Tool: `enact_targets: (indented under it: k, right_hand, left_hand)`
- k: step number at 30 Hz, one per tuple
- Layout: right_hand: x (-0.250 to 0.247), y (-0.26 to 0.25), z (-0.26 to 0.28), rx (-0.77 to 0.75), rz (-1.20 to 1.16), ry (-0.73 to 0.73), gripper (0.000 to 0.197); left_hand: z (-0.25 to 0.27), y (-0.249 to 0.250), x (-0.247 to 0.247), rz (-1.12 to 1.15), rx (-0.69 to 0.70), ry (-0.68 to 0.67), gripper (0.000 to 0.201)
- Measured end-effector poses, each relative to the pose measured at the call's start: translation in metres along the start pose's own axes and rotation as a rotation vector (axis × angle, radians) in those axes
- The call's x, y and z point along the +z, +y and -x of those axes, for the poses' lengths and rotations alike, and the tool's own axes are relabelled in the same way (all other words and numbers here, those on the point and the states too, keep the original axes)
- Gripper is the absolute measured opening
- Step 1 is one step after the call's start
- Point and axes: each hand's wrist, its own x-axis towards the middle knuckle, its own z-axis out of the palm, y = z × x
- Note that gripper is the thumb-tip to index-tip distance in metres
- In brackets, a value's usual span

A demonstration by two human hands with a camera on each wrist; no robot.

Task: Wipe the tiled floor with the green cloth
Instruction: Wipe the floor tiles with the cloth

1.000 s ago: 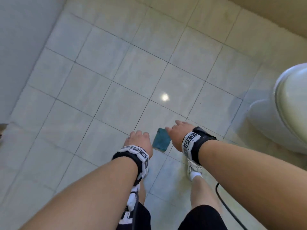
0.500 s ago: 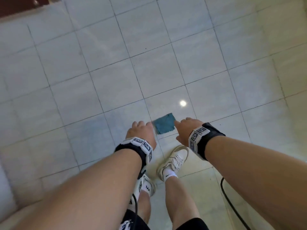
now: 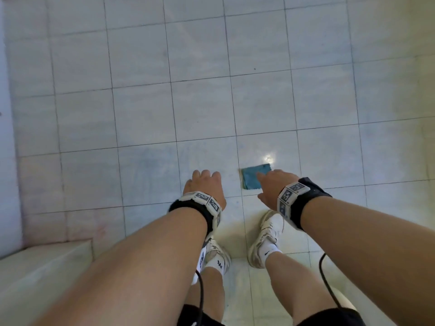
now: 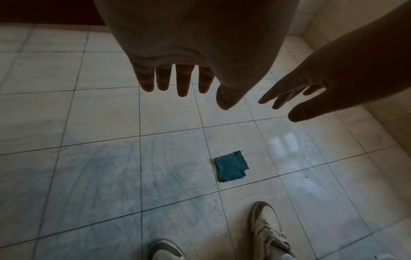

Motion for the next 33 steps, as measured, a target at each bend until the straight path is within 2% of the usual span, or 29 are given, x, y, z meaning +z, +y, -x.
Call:
enact_targets:
  k: [4, 11, 17, 22, 26, 33]
  right_hand:
    - [-0.001, -0.008, -0.009, -0.040, 0.025, -0.009, 0.043]
    - [0.004, 0.005, -0.019, -0.149, 0.156, -0.007, 0.060]
    - [0.018, 0.008, -0.041, -0.149, 0.180, -0.022, 0.070]
    - [0.034, -0.001, -0.059, -0.138, 0.146, -0.024, 0.074]
    - [0.052, -0.012, -0.079, -0.113, 0.162, -0.016, 0.073]
    - [0.105, -0.018, -0.130, -0.051, 0.159, -0.028, 0.074]
  left_hand:
    - [-0.002, -0.001, 0.008, 0.064, -0.045, -0.013, 0.054]
    - [0.010, 0.011, 0.027, 0.170, -0.237, -0.039, 0.063]
    - [-0.009, 0.014, 0.037, 0.318, -0.317, 0.025, 0.058]
    - [-0.018, 0.002, 0.060, 0.400, -0.301, -0.024, 0.060]
    - [-0.026, -0.014, 0.090, 0.361, -0.283, -0.044, 0.063]
    - [-0.078, -0.035, 0.147, 0.352, -0.274, -0.053, 0.078]
